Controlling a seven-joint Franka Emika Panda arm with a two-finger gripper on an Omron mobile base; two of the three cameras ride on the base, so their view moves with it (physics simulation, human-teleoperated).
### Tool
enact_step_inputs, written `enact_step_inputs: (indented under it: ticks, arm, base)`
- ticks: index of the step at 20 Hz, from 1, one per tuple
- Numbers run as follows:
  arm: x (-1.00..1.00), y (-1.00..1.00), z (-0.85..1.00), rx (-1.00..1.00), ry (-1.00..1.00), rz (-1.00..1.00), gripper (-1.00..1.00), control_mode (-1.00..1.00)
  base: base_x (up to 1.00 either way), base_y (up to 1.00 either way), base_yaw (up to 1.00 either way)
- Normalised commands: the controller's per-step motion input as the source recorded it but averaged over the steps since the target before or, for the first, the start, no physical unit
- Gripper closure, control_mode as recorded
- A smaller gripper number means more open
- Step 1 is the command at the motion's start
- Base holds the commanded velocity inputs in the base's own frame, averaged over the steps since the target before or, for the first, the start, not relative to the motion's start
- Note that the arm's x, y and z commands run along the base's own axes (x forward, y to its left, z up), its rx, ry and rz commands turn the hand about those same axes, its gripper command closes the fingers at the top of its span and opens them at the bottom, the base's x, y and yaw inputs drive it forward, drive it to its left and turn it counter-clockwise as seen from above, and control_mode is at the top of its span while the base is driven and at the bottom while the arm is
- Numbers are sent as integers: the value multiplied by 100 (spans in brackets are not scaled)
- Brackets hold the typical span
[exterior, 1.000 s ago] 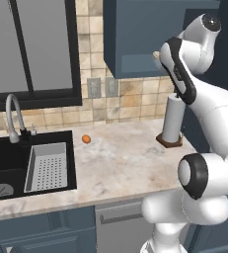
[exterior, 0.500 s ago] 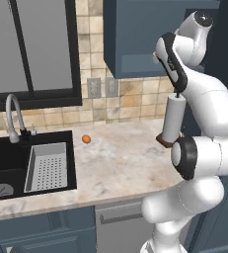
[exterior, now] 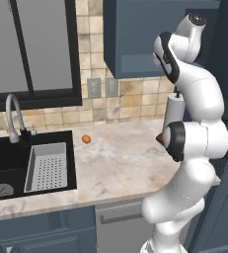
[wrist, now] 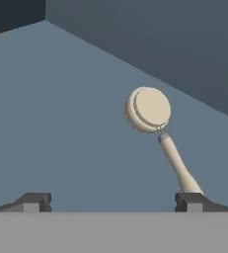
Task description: Open the cabinet. Pick the dish brush and place it next to the sink. Then close the cabinet.
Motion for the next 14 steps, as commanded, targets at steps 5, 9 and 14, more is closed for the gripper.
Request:
enact_step_inputs:
  ticks: [5, 9, 14]
  arm:
    - [38, -16, 0, 0, 1, 0, -100, -100]
    - [35, -13, 0, 0, 1, 0, -100, -100]
    - [37, -21, -1, 0, 6, 0, -100, -100]
  base:
    - [0, 0, 0]
    - [0, 0, 0]
    - [0, 0, 0]
